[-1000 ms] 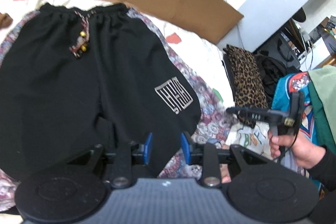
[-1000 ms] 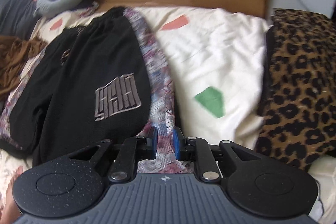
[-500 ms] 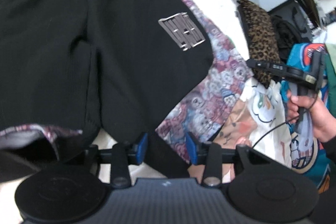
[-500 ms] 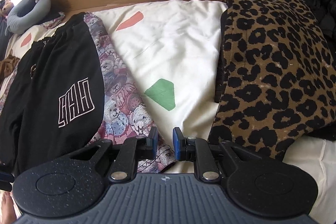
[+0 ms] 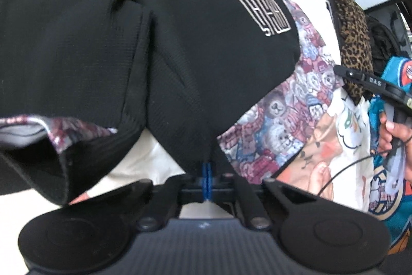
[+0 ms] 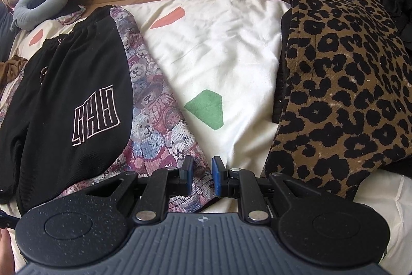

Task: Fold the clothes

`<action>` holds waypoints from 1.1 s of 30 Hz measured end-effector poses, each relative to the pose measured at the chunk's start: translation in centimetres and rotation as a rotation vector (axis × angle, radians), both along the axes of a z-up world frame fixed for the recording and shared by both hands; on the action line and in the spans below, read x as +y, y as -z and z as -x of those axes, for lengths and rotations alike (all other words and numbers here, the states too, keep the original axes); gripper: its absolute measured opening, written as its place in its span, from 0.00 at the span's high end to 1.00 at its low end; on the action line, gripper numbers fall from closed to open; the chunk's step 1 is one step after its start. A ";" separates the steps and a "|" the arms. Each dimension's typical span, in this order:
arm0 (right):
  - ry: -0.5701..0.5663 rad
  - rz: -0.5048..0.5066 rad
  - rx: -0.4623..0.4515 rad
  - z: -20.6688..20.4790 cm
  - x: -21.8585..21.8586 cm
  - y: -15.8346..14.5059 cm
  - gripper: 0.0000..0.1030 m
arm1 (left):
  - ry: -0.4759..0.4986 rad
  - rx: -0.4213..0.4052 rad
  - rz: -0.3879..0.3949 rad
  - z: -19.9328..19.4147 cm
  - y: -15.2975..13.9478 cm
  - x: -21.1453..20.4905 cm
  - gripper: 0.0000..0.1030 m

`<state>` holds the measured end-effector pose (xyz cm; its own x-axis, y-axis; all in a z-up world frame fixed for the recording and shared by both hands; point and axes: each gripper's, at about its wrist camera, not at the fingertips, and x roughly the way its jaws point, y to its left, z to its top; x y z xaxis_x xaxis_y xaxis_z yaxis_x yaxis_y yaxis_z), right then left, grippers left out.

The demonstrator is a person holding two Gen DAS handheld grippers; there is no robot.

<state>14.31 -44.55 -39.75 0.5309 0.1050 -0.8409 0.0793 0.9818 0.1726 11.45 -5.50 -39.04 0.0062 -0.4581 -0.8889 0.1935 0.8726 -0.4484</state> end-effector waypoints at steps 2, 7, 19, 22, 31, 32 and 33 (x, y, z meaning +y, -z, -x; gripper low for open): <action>0.005 0.002 -0.003 0.0 -0.2 -0.2 0.84 | 0.007 -0.005 -0.001 0.2 -0.3 0.4 1.00; 0.028 0.008 -0.014 -0.2 -1.0 -0.5 0.84 | 0.009 0.001 -0.014 0.3 -0.7 1.6 1.00; 0.010 -0.047 -0.013 -1.1 -0.7 -0.1 0.84 | 0.053 0.000 -0.045 -0.6 -0.8 1.6 1.00; -0.012 -0.070 0.016 -1.5 -0.2 0.7 0.84 | 0.045 0.005 -0.049 -0.5 -0.4 1.5 1.00; -0.019 -0.093 0.065 -2.1 -0.3 2.3 0.73 | 0.058 0.005 -0.046 -0.4 -0.4 1.6 1.00; -0.024 -0.097 0.072 -2.3 -0.3 2.4 0.73 | 0.059 0.006 -0.044 -0.4 -0.4 1.7 1.00; -0.029 -0.100 0.078 -2.4 -0.2 2.5 0.69 | 0.059 0.006 -0.042 -0.4 -0.4 1.7 1.00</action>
<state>16.70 -44.76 -42.24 0.4597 0.2050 -0.8641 0.0678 0.9620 0.2643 11.81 -3.85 -38.66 -0.0253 -0.4194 -0.9074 0.2424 0.8781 -0.4126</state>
